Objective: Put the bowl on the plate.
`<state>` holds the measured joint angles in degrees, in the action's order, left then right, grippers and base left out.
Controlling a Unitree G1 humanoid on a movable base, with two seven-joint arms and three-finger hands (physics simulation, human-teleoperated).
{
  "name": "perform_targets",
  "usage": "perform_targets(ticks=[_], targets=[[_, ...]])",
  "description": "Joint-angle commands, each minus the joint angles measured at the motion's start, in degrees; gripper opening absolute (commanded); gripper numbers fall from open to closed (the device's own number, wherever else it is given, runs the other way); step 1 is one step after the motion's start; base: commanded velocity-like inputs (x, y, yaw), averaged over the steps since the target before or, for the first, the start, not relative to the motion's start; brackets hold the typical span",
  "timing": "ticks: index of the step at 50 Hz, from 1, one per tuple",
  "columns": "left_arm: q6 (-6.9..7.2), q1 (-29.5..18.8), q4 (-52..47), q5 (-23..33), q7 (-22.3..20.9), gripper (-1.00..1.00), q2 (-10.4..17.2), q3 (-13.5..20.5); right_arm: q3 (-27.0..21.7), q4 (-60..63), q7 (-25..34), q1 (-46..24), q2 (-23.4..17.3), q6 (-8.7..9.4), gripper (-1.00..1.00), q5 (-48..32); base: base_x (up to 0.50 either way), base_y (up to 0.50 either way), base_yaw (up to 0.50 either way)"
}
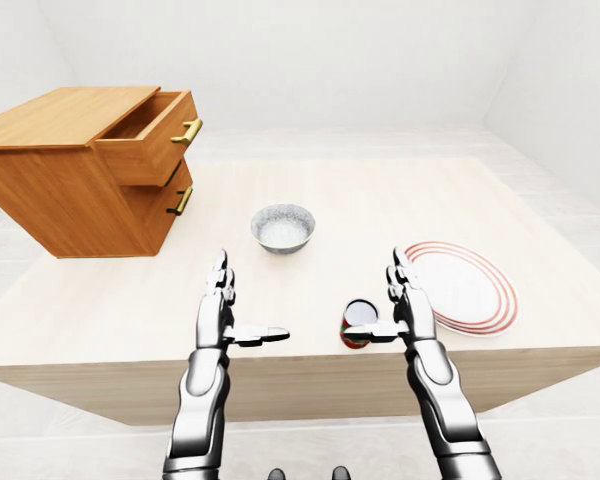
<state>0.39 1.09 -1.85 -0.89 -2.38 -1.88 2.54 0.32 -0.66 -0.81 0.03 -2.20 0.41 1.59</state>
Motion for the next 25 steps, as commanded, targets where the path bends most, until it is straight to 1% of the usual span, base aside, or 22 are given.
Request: perform_targets(ticks=[1, 2, 3, 5, 7, 9, 10, 13, 16, 19, 25], targets=[[0.31, -1.8, 1.3, 1.8, -1.1, 1.00, 2.0, 1.5, 0.1, 0.9, 0.2, 0.4, -1.7, -1.55, 1.00, 2.9, 0.00, 0.00, 0.00], [0.66, -1.8, 0.9, 1.6, -1.1, 1.00, 2.2, 1.3, -0.3, 1.3, 0.6, 0.3, -1.4, -1.19, 1.00, 2.5, 0.00, 0.00, 0.00], [0.67, -1.7, 0.8, 1.6, -1.0, 1.00, 2.2, 1.2, -0.4, 1.3, 0.6, 0.3, -1.3, -1.17, 1.00, 2.4, 0.00, 0.00, 0.00], [0.69, -2.0, 0.8, 1.7, -0.5, 1.00, 2.6, 1.0, -0.9, 1.8, 1.3, 0.1, -0.8, -0.54, 1.00, 1.8, 0.00, 0.00, 0.00], [1.12, -2.6, 1.0, 1.9, -0.1, 1.00, 3.1, 1.0, -1.4, 2.3, 1.8, -0.6, -0.5, 0.24, 1.00, 1.4, 0.00, 0.00, 0.00], [1.25, -2.8, 1.1, 1.8, 0.2, 1.00, 3.2, 1.0, -1.8, 2.6, 2.1, -0.8, -0.2, -0.10, 1.00, 1.3, 0.00, 0.00, 0.00], [2.14, -2.9, 0.5, 1.8, 0.0, 1.00, 3.3, 0.7, -2.0, 2.9, 2.2, -1.0, -0.2, 0.48, 1.00, 1.2, 0.00, 0.00, 0.00], [2.58, -3.1, 0.1, 2.1, 0.1, 1.00, 3.6, 0.5, -2.3, 3.7, 2.5, -1.3, 0.0, 1.02, 1.00, 1.0, 0.00, 0.00, 0.00], [3.55, -3.8, -0.6, 2.2, 0.4, 1.00, 3.9, 0.7, -2.5, 5.3, 2.7, -1.6, 0.1, 2.56, 1.00, 0.6, 0.00, 0.00, 0.00], [4.61, -4.1, -2.4, 2.4, 0.3, 1.00, 4.3, 0.9, -2.8, 8.1, 3.0, -1.4, 0.0, 4.59, 1.00, 0.2, 0.00, 0.00, 0.00], [4.61, -5.0, -4.9, 3.0, 0.3, 1.00, 4.6, 1.1, -3.3, 10.9, 3.3, -1.2, 0.1, 4.59, 1.00, -0.2, 0.00, 0.00, 0.00]])
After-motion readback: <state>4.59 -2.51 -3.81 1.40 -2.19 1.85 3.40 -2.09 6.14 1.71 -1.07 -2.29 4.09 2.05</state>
